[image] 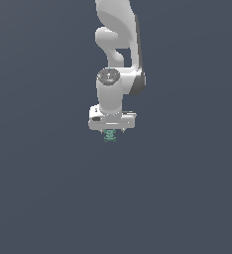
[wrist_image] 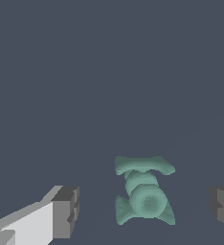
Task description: Pick up the object and move it to a goal position.
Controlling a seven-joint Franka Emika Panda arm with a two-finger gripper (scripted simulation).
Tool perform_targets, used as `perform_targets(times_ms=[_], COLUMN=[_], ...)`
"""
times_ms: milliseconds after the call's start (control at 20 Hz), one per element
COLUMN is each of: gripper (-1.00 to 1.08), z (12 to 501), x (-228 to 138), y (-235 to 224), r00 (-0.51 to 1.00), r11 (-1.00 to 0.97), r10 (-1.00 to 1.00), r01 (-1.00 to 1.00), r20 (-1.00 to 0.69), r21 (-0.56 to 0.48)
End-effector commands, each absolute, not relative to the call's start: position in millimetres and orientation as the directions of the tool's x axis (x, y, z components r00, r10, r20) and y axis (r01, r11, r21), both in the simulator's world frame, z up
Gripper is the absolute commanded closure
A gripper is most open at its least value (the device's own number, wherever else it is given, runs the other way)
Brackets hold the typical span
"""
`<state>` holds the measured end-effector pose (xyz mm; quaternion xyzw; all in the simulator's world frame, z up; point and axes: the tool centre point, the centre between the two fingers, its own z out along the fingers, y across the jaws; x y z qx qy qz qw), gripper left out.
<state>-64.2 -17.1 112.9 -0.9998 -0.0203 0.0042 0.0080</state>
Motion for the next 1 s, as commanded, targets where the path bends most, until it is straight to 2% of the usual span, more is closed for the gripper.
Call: perform_targets(times_ms=[0, 350, 950], gripper=[-0.92, -0.92, -0.92], z=[104, 91, 71], x=[-75, -92, -94], y=[-23, -32, -33], r00=[0.999, 0.999, 0.999], r11=[-0.999, -0.999, -0.999], r10=[0.044, 0.049, 0.049], r01=[0.044, 0.049, 0.049], r20=[-0.005, 0.000, -0.001], r21=[-0.010, -0.001, -0.001])
